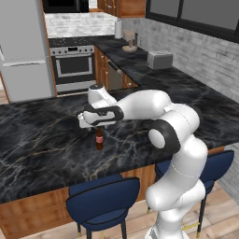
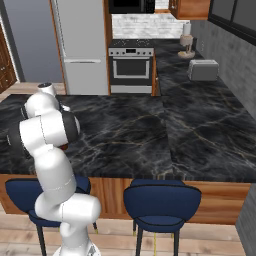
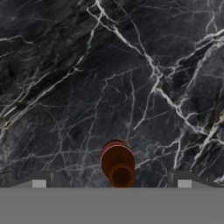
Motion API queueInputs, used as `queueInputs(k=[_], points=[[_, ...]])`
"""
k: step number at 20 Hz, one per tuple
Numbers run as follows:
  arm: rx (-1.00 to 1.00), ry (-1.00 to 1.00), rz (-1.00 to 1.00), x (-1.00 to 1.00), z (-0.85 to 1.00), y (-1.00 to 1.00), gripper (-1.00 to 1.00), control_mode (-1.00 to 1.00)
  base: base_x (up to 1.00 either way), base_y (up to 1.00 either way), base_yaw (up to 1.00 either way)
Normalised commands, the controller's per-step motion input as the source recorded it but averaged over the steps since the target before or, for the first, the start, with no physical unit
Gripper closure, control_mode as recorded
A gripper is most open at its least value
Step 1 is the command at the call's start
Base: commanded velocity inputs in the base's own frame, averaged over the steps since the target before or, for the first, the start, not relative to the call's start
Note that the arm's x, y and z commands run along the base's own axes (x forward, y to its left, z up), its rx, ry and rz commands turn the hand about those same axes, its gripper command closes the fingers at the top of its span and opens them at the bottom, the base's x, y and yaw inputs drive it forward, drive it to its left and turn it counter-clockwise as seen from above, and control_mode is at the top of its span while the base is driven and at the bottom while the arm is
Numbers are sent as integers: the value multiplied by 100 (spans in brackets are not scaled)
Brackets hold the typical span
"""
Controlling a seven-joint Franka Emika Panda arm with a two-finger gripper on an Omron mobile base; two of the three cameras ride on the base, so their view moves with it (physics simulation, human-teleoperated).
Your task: Place the large bottle from the dining counter next to the other large bottle outside the sink, and place the small bottle from the dining counter next to the other small bottle inside the sink.
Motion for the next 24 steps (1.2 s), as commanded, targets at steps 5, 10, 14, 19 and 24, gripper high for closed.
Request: queueInputs(k=[5,10,14,19,24], points=[[0,0,-5,-1,0,-5,-100,-100,0,0,0],[0,-1,-5,-1,-6,-8,-100,-100,0,0,0],[0,-3,-5,-3,-11,-5,-100,-100,0,0,0],[0,-1,-1,0,-14,0,-100,-100,0,0,0],[0,0,0,5,-18,0,-100,-100,0,0,0]])
